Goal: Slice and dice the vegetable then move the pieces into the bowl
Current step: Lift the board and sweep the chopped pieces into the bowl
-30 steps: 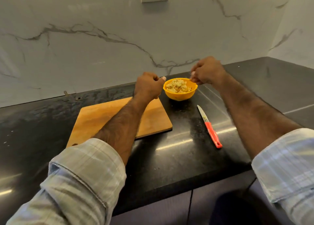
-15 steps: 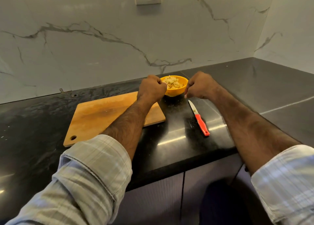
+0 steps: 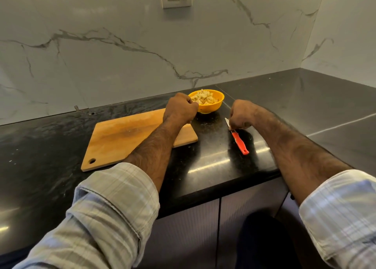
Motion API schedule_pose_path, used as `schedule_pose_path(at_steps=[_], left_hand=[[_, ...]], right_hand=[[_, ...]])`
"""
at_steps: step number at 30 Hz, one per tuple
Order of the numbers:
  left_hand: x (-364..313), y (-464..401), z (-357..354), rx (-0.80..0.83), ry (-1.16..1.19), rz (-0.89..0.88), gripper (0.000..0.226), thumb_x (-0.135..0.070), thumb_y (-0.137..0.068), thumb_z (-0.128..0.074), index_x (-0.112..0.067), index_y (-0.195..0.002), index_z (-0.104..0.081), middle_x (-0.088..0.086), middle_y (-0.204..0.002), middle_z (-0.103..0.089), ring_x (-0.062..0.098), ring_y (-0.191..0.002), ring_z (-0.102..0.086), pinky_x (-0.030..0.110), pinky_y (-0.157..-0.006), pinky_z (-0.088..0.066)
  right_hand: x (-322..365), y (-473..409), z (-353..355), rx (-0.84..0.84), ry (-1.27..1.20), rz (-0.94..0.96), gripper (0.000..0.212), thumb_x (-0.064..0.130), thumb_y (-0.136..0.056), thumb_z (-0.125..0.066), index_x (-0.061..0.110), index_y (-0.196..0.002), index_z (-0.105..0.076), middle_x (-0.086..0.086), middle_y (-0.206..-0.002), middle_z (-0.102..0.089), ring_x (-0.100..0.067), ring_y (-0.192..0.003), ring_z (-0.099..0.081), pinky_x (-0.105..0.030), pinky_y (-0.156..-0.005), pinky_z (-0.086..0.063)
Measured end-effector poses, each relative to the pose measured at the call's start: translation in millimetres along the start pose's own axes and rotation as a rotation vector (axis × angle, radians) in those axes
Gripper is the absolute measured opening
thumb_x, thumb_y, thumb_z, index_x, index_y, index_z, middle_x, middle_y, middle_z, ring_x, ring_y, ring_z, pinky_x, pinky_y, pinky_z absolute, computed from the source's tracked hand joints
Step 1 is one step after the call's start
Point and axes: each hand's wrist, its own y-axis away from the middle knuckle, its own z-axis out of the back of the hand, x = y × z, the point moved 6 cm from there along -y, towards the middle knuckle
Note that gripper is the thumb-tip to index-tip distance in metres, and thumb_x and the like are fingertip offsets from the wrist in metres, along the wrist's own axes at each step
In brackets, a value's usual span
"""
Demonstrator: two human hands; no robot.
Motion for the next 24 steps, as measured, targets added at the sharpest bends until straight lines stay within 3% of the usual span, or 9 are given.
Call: schedule_pose_path(at_steps=[6, 10, 12, 15, 17, 19, 21, 24], left_hand=[[10, -9, 7, -0.011, 0.019, 0.022, 0.029, -0.039, -0.100, -0.065, -0.018, -0.081, -0.072, 0.000, -0.065, -0.072, 0.012, -0.053, -0.071, 0.037, -0.067, -0.066], [16, -16, 9, -0.026, 0.016, 0.034, 0.031, -0.038, -0.100, -0.065, -0.017, -0.080, -0.071, 0.001, -0.065, -0.072, 0.013, -0.053, -0.071, 0.038, -0.068, -0.066], [17, -20, 10, -0.029, 0.031, 0.043, 0.030, -0.038, -0.100, -0.065, -0.017, -0.079, -0.071, 0.001, -0.065, -0.072, 0.014, -0.053, -0.071, 0.039, -0.068, -0.066], [19, -27, 11, -0.034, 0.051, 0.067, 0.029, -0.039, -0.099, -0.066, -0.017, -0.080, -0.071, 0.001, -0.066, -0.073, 0.014, -0.053, -0.072, 0.039, -0.068, -0.067], [22, -30, 9, -0.023, 0.062, 0.082, 0.030, -0.039, -0.100, -0.066, -0.017, -0.079, -0.071, 0.001, -0.066, -0.073, 0.014, -0.053, -0.072, 0.039, -0.067, -0.067], [25, -33, 7, -0.017, 0.070, 0.094, 0.030, -0.039, -0.100, -0.066, -0.017, -0.080, -0.071, 0.002, -0.066, -0.073, 0.014, -0.052, -0.072, 0.038, -0.065, -0.067], [26, -36, 3, 0.001, 0.118, 0.123, 0.027, -0.036, -0.102, -0.067, -0.014, -0.085, -0.071, 0.005, -0.069, -0.074, 0.015, -0.054, -0.073, 0.037, -0.063, -0.066], [31, -46, -15, 0.091, 0.284, 0.275, 0.015, -0.016, -0.103, -0.064, -0.002, -0.102, -0.068, 0.016, -0.079, -0.076, 0.022, -0.059, -0.077, 0.042, -0.063, -0.067]], right_hand=[[-6, -9, 1, 0.053, -0.099, -0.020, 0.022, 0.022, -0.080, -0.084, 0.005, -0.085, -0.073, -0.009, -0.080, -0.075, -0.022, -0.072, -0.071, -0.040, -0.076, -0.065], [-9, -18, 7, 0.088, -0.276, -0.059, 0.015, 0.012, -0.085, -0.080, -0.002, -0.081, -0.075, -0.005, -0.059, -0.068, -0.015, -0.049, -0.056, -0.027, -0.051, -0.052], [-4, -23, 21, 0.049, -0.361, -0.052, 0.013, 0.007, -0.085, -0.079, -0.004, -0.083, -0.075, -0.005, -0.056, -0.065, -0.012, -0.045, -0.051, -0.024, -0.048, -0.048], [16, -42, 51, -0.087, -0.430, 0.000, 0.017, 0.008, -0.078, -0.080, -0.007, -0.085, -0.076, -0.012, -0.065, -0.070, -0.017, -0.050, -0.056, -0.031, -0.058, -0.055], [34, -53, 67, -0.217, -0.387, 0.057, 0.019, 0.013, -0.075, -0.081, -0.002, -0.085, -0.078, -0.014, -0.076, -0.075, -0.025, -0.063, -0.068, -0.040, -0.070, -0.062], [50, -64, 69, -0.224, -0.324, 0.105, 0.015, 0.014, -0.077, -0.083, 0.004, -0.088, -0.081, -0.013, -0.084, -0.077, -0.028, -0.079, -0.074, -0.045, -0.077, -0.065], [53, -75, 64, -0.183, -0.247, 0.078, 0.016, 0.018, -0.080, -0.085, 0.004, -0.086, -0.079, -0.010, -0.083, -0.076, -0.027, -0.081, -0.074, -0.042, -0.075, -0.065], [33, -85, 62, -0.273, -0.105, -0.040, 0.024, 0.019, -0.083, -0.081, 0.004, -0.080, -0.063, -0.008, -0.081, -0.067, -0.030, -0.087, -0.071, -0.034, -0.071, -0.057]])
